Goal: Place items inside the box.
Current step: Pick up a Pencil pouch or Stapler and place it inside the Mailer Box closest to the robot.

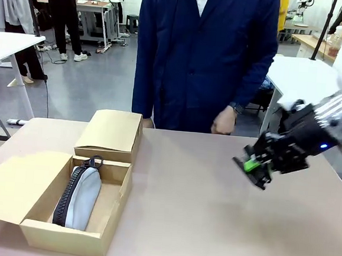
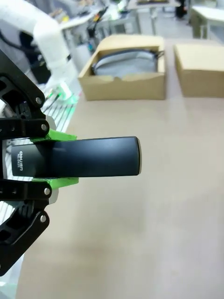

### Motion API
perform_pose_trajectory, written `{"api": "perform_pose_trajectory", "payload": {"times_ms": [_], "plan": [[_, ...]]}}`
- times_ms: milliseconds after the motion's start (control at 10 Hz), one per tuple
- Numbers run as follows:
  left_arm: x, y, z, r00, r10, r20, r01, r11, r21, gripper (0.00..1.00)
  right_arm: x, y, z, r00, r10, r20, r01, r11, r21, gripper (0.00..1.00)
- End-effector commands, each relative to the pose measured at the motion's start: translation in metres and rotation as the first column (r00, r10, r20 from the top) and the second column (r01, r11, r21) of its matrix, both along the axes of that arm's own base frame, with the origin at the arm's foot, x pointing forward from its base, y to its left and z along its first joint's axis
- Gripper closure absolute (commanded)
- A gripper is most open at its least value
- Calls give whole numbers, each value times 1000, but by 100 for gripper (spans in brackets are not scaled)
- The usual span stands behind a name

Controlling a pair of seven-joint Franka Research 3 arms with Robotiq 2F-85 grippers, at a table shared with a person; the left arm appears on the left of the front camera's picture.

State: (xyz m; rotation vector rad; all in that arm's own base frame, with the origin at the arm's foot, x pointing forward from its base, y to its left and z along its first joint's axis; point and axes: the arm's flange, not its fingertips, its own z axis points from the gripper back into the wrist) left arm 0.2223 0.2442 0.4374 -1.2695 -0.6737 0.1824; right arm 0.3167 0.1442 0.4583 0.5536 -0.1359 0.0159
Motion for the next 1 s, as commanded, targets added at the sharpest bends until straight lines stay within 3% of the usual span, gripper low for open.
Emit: {"api": "perform_pose_trajectory", "payload": {"times_ms": [0, 300, 500, 600, 700, 800, 900], "plan": [[1, -1, 2, 1000, 0, 29, 0, 1000, -10, 0, -23, 63, -8, 999, 50, 15, -50, 998, -46, 68], [1, -1, 2, 1000, 0, 29, 0, 1000, -10, 0, -40, 214, 28, 995, -102, -2, 102, 995, -16, 68], [1, -1, 2, 1000, 0, 29, 0, 1000, -10, 0, -48, 297, 20, 993, -120, 3, 120, 993, 7, 68], [1, -1, 2, 1000, 0, 29, 0, 1000, -10, 0, -48, 322, 8, 979, -202, 20, 202, 979, -2, 68], [1, -1, 2, 1000, 0, 29, 0, 1000, -10, 0, -35, 315, -4, 975, -216, 56, 222, 965, -139, 68], [1, -1, 2, 1000, 0, 29, 0, 1000, -10, 0, -73, 296, 28, 994, -111, -10, 111, 993, 49, 68], [1, -1, 2, 1000, 0, 29, 0, 1000, -10, 0, -73, 296, 28, 994, -111, -10, 111, 993, 49, 68]]}}
